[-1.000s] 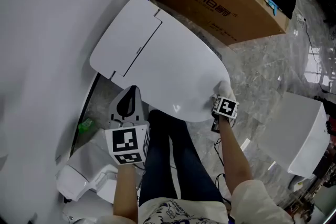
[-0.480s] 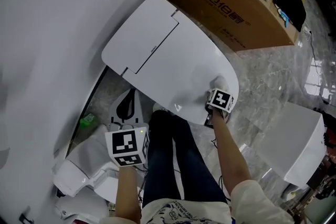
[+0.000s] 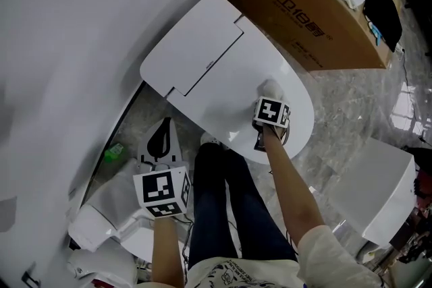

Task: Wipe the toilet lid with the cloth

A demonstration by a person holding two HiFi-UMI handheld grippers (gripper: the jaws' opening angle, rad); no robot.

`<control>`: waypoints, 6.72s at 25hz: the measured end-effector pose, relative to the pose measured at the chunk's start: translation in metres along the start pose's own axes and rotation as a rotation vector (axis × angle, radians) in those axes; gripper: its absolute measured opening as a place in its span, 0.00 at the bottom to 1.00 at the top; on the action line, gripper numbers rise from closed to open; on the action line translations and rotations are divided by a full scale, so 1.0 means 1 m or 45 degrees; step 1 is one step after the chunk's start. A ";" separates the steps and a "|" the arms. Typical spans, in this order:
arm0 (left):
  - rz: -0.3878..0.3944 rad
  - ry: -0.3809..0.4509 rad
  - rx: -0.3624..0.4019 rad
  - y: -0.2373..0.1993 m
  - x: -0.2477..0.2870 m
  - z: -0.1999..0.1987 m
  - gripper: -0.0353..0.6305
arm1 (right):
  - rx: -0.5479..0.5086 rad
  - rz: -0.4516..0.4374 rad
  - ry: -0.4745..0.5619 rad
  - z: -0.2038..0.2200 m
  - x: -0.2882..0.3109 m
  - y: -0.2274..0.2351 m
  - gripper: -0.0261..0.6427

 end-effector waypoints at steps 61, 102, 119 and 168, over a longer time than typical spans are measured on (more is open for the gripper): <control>-0.006 -0.017 0.015 0.015 -0.002 0.009 0.07 | -1.243 -0.676 0.228 0.065 -0.051 -0.176 0.20; 0.236 -0.010 0.232 0.111 0.022 -0.020 0.07 | -0.853 -0.582 -0.001 0.176 -0.023 0.059 0.20; 0.287 -0.020 0.301 0.142 0.023 -0.020 0.07 | -0.621 -0.496 -0.045 0.175 -0.004 0.143 0.20; 0.089 0.619 0.203 0.119 -0.151 -0.298 0.07 | 0.022 -0.748 1.157 -0.117 -0.452 0.152 0.20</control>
Point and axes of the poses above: the fingertips, and each gripper's own axes: x forward along the fingers, y to its right, z out of its underside, the point moved 3 cm from there along -x, backward along the fingers, and after that the axes turned 7 degrees about x, right-handed, at the moved point
